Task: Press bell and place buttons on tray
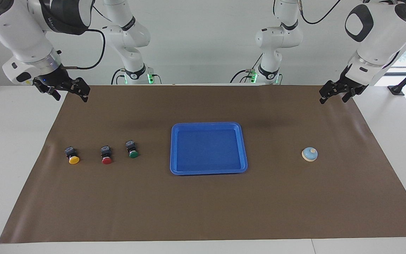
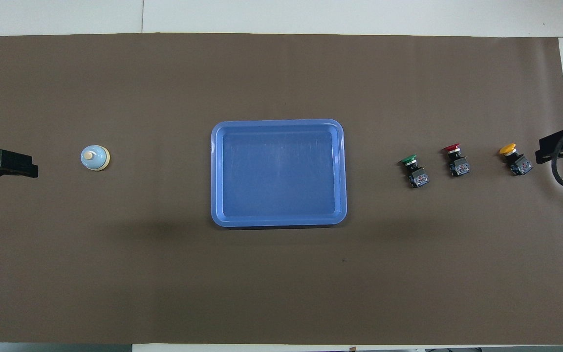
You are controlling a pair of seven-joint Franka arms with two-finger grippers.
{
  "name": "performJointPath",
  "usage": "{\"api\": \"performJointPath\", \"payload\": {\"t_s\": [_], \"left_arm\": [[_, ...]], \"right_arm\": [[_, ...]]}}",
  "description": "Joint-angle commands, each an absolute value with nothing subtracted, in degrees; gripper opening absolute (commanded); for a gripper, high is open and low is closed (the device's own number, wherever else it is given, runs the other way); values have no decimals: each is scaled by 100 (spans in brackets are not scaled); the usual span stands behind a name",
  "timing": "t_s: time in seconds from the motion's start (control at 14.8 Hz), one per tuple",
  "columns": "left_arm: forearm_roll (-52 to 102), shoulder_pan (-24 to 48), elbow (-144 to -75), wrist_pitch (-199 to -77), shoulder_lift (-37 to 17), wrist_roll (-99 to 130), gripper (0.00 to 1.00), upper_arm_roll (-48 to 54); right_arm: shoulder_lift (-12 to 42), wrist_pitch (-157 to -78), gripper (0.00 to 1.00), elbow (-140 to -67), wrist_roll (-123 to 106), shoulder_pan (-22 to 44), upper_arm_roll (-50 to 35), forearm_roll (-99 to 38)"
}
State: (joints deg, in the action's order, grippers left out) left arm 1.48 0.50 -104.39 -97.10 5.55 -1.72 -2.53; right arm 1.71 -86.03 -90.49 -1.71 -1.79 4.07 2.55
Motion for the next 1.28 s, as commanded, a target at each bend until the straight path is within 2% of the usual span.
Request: {"api": "performJointPath", "payload": {"t_s": [0.0,0.94,1.01,1.22], "left_arm": [[44,105,-10494,-9651,650,-202,100,-281],[44,105,-10521,-10018,598,-228,100,-272],[44,114,-10529,-10098,545,-229,99,-264],[44,79,-10529,-10283,361,-237,85,-264]], "right_arm": [[44,-8657,100,-9202,-264,-211,369,308],[44,-8657,100,-9202,-264,-211,369,299],[44,-8657,100,-9202,-264,-211,369,308],[44,-8657,100,-9202,-264,-211,369,299]]}}
